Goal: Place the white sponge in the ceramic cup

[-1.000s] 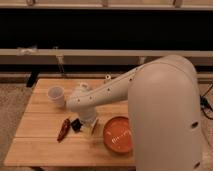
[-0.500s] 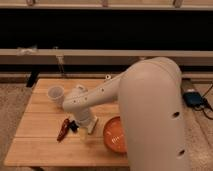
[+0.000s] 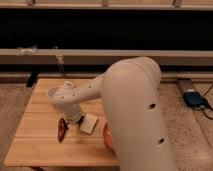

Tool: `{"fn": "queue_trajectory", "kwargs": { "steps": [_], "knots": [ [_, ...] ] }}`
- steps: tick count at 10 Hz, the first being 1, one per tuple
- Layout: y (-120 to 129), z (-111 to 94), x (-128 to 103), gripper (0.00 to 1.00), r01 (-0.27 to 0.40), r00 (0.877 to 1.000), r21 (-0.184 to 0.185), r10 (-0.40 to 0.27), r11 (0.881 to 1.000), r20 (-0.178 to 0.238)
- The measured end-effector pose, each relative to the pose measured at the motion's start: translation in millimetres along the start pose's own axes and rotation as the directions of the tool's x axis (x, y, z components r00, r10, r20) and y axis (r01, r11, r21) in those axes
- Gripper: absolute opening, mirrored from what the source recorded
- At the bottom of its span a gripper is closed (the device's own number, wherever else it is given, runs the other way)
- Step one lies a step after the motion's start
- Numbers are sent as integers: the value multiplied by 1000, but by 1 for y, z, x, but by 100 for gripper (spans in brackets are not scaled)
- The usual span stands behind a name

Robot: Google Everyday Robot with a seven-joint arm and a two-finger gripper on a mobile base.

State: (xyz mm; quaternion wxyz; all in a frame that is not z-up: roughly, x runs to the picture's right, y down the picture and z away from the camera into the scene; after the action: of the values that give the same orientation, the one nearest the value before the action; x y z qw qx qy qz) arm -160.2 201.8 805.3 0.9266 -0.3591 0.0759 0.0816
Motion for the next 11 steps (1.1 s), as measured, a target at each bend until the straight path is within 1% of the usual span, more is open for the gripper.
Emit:
{"fn": "queue_trajectory", "kwargs": {
  "steps": [1,3,5,6,7,8,9,10,11],
  "knots": [
    [-3,-1,-4,80,11,1000,3,-11,1000,0],
    [-8,-2,-6,80,21,1000,7,-21,1000,0],
    [-14,-3,6,80,41,999,17,-41,999,7],
    [-16,-4,12,80,77,997,19,-77,997,26],
    [-17,-6,17,80,139,989,22,-140,990,49],
    [-19,-7,24,80,213,974,29,-215,977,70],
    [-18,-8,27,80,289,953,36,-291,957,88],
    [-17,-9,28,80,372,921,46,-375,927,103],
    [-17,-8,31,80,425,897,53,-428,904,109]
  ]
}}
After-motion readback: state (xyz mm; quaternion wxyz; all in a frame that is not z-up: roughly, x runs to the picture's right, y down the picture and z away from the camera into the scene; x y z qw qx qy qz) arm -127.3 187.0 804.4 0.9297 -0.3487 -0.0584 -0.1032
